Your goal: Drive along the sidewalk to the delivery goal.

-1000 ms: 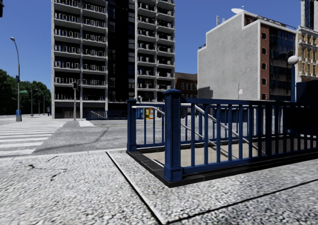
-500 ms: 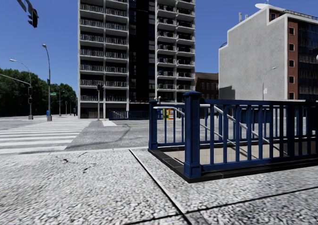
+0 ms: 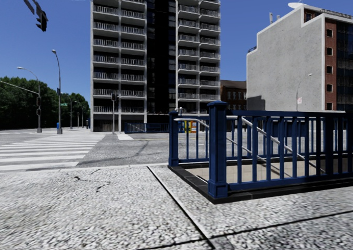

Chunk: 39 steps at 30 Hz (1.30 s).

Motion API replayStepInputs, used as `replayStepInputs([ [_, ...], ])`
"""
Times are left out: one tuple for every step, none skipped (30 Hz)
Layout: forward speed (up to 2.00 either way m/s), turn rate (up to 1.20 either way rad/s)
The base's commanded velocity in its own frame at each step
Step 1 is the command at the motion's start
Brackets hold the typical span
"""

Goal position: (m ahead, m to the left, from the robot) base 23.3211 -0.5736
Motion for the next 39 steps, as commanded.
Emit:
replayStepInputs([
  [0.74,0.37],
  [0.81,0.37],
  [0.84,0.37],
  [0.85,0.39],
  [0.85,0.42],
  [0.85,0.42],
  [0.85,0.43],
  [0.85,0.43],
  [0.85,0.43],
  [0.85,0.43],
  [0.85,0.43],
  [0.85,0.43],
  [0.85,0.43],
  [0.85,0.43],
  [0.85,0.43],
  [0.89,0.43],
  [0.91,0.43],
  [0.94,0.43],
  [0.97,0.43],
  [0.97,0.43],
  [0.97,0.43],
  [0.97,0.43],
  [0.97,0.44],
  [0.97,0.44],
  [0.97,0.46],
  [0.97,0.47],
  [0.98,0.47],
  [0.98,0.47],
  [0.98,0.47],
  [0.98,0.47],
  [0.98,0.47],
  [0.98,0.48],
  [0.98,0.48],
  [0.98,0.48],
  [0.98,0.48],
  [0.98,0.48],
  [0.98,0.48],
  [0.98,0.48],
  [1.01,0.48],
])
